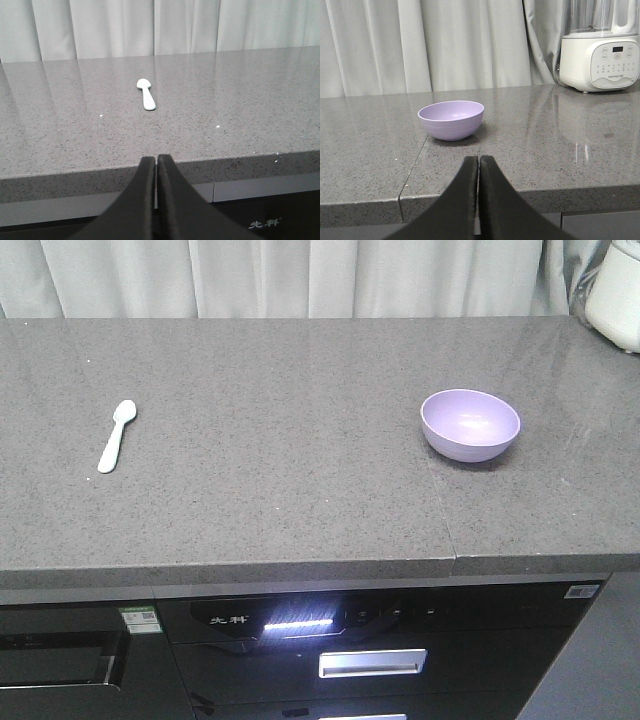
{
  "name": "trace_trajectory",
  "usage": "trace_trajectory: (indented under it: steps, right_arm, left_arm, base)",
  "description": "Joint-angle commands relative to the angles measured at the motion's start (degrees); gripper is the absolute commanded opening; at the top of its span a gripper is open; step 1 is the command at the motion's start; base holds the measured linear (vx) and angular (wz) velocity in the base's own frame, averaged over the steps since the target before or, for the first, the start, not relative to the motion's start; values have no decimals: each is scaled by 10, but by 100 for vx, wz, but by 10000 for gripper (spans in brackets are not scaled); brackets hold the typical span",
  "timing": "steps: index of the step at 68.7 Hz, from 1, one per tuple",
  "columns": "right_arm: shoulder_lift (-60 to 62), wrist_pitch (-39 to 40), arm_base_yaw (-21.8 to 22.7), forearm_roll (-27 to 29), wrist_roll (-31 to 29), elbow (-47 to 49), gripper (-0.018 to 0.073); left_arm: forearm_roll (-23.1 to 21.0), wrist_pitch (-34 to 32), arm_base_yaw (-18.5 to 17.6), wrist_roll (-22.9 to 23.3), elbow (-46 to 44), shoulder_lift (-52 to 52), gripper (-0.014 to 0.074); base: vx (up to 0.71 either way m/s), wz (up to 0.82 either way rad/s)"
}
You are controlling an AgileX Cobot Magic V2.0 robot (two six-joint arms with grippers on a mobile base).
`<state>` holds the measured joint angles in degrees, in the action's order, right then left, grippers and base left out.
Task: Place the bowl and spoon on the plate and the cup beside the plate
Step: 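Creep forward and settle the base facing the spoon and bowl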
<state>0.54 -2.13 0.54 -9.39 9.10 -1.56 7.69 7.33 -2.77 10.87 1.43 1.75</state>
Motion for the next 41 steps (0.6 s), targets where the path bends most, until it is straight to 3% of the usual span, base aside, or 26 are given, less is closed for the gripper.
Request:
trace_trajectory:
  steps: [1, 41]
  right_arm:
    - [6, 40, 4, -4, -7, -9, -5]
    - [6, 40, 4, -4, -7, -9, -5]
  left_arm:
    - [-5, -39, 2, 5, 17, 5, -6]
    - [-5, -39, 2, 5, 17, 5, -6]
  base:
    - [4, -2]
    - [3, -1]
